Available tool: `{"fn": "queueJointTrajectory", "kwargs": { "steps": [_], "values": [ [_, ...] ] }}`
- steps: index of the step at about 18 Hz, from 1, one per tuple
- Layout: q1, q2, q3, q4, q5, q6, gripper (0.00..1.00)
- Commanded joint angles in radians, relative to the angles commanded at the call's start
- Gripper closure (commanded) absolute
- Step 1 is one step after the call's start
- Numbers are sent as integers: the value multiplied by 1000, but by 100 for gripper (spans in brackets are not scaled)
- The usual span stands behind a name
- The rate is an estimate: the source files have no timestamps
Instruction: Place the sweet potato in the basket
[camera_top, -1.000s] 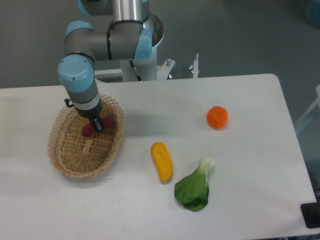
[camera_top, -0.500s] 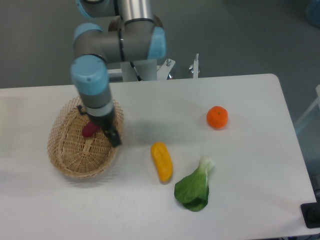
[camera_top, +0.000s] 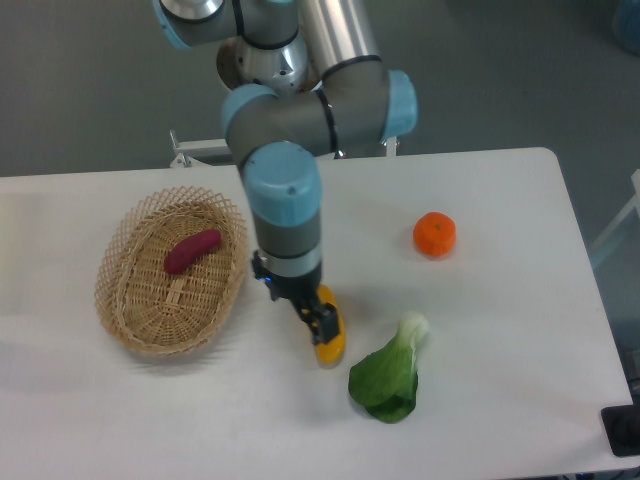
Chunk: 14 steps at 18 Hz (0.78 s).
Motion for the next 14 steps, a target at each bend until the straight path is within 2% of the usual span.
{"fn": "queueJointTrajectory", "kwargs": {
  "steps": [2, 5, 9, 14],
  "values": [
    [29, -20, 31, -11, 1, 2, 0],
    [68, -31, 42, -11, 3, 8, 0],
    [115, -58, 68, -12, 11, 81, 0],
    [143, -68, 69, -12, 11, 114, 0]
  ]
}}
